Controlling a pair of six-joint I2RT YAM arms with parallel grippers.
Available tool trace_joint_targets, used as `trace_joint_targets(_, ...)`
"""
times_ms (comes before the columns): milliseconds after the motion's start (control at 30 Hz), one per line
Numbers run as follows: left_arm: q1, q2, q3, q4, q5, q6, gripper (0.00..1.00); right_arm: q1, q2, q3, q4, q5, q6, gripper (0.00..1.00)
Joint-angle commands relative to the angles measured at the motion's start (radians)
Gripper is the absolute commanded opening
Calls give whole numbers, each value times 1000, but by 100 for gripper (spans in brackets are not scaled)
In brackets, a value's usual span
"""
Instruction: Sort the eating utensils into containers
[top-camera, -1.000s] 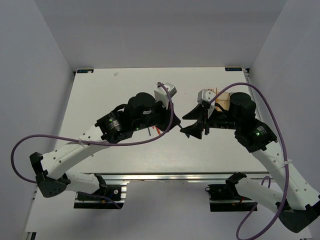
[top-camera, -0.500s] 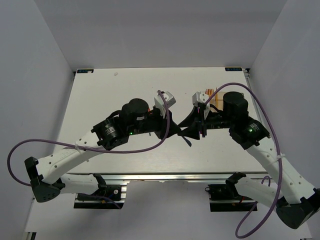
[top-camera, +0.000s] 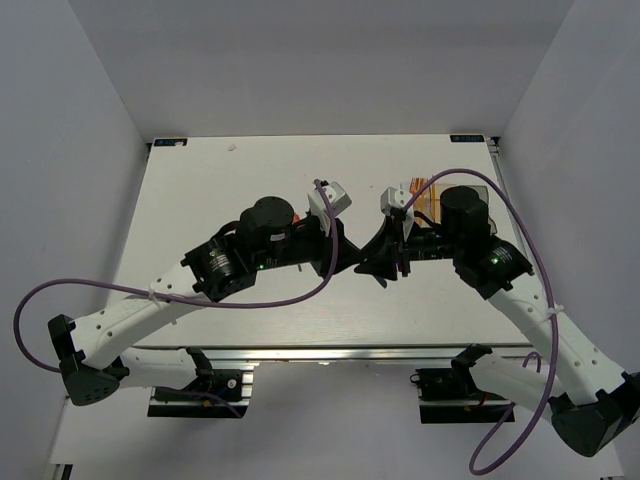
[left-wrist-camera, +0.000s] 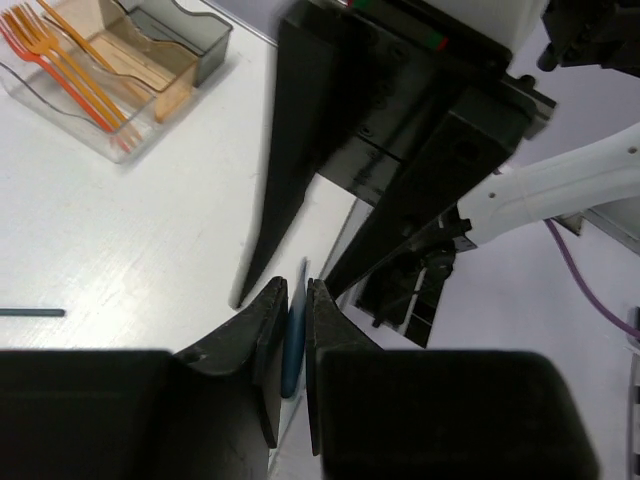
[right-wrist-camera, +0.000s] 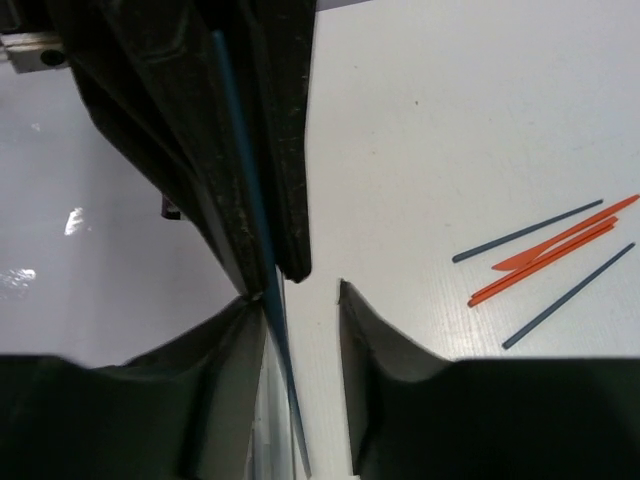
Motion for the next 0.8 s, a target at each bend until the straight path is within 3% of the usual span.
trace_joint_targets(0, -4, -31, 10, 26, 22, 17, 0, 2, -9, 12, 27, -8, 9, 31)
trace_joint_targets(67, -4, -37, -1, 37, 33, 17, 0, 2, -2, 14, 36, -25, 12, 21)
trace_joint_targets(200, -4, -33, -10, 34, 34, 19, 0, 2, -15, -5, 90, -36, 39, 17)
trace_joint_targets(267, -4, -27, -8, 33, 19, 19, 0, 3, -20, -11, 111, -33, 51, 0)
trace_joint_targets(300, -4, -25, -5, 28, 4, 17, 3, 2, -26, -14, 124, -21, 74, 0)
trace_joint_targets(367, -4, -30, 10, 25, -98, -1, 28, 2, -29, -37, 160, 41, 91, 0)
trace_joint_targets(400, -4, -33, 19, 17, -167, -17, 82, 2, -29, -44, 164, 76, 99, 0)
trace_joint_targets(433, -4, -37, 34, 8, -264, -35, 98, 2, -25, -55, 162, 173, 111, 0)
trace_joint_targets(467, -4, -42, 73, -6, -450, -79, 98, -7, -17, -57, 156, 227, 117, 0)
trace_joint_targets(567, -4, -43, 152, -134, -799, -234, 98, -67, 50, -39, 104, 398, 154, 0)
trace_joint_targets(600, -4, -45, 212, -236, -992, -269, 98, -87, 107, -23, 83, 435, 157, 0)
trace_joint_targets(700, -4, -80, 252, -387, -1230, -363, 98, -190, 226, 53, 7, 619, 238, 0)
trace_joint_targets(767, -4, -117, 225, -412, -1254, -347, 98, -277, 277, 92, -7, 778, 258, 0)
